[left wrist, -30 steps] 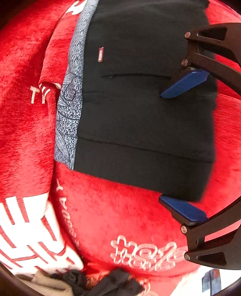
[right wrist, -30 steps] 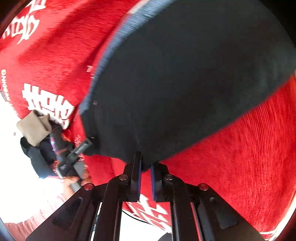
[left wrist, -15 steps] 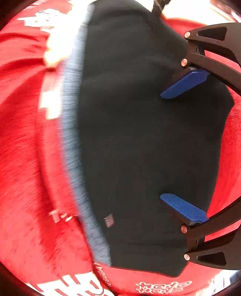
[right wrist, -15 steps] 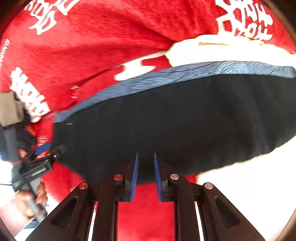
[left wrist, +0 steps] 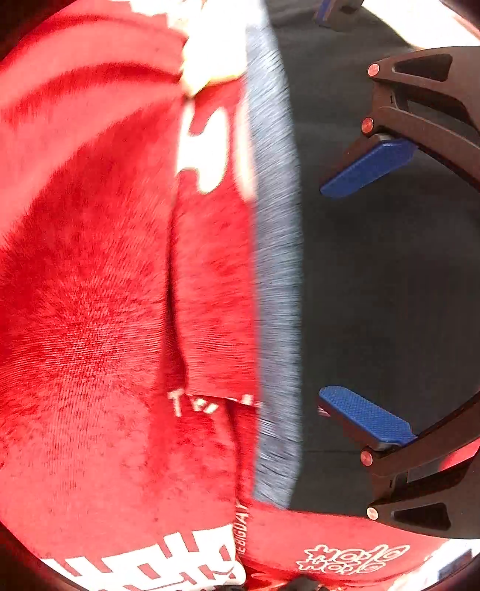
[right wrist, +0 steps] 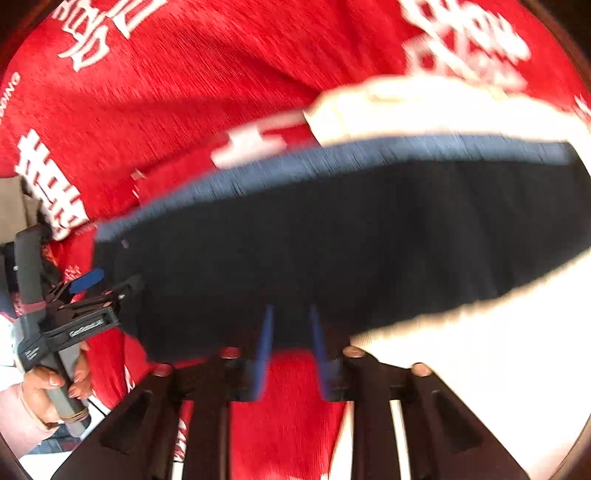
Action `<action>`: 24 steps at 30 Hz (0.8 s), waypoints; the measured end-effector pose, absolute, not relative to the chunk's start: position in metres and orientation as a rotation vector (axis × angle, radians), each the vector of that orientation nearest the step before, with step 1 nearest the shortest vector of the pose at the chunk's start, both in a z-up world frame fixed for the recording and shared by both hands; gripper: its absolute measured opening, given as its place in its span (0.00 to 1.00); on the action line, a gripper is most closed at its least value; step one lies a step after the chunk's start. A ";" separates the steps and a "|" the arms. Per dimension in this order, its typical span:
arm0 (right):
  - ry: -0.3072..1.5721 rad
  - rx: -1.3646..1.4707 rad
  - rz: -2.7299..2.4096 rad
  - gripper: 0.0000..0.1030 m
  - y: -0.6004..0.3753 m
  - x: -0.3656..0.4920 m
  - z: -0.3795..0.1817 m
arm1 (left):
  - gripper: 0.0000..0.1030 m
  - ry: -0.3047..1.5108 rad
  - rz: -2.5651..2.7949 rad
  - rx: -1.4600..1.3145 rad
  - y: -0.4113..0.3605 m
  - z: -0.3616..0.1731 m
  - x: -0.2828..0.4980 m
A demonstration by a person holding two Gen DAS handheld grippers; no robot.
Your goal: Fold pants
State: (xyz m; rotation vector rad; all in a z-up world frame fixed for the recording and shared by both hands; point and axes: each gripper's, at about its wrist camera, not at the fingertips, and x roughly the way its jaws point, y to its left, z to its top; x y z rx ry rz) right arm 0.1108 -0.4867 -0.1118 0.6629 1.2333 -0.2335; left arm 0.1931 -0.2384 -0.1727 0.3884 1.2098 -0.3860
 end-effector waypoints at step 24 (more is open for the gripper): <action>1.326 0.646 -0.269 0.43 -0.510 0.143 -0.150 | 1.00 1.373 -0.368 0.443 -0.224 -0.168 0.138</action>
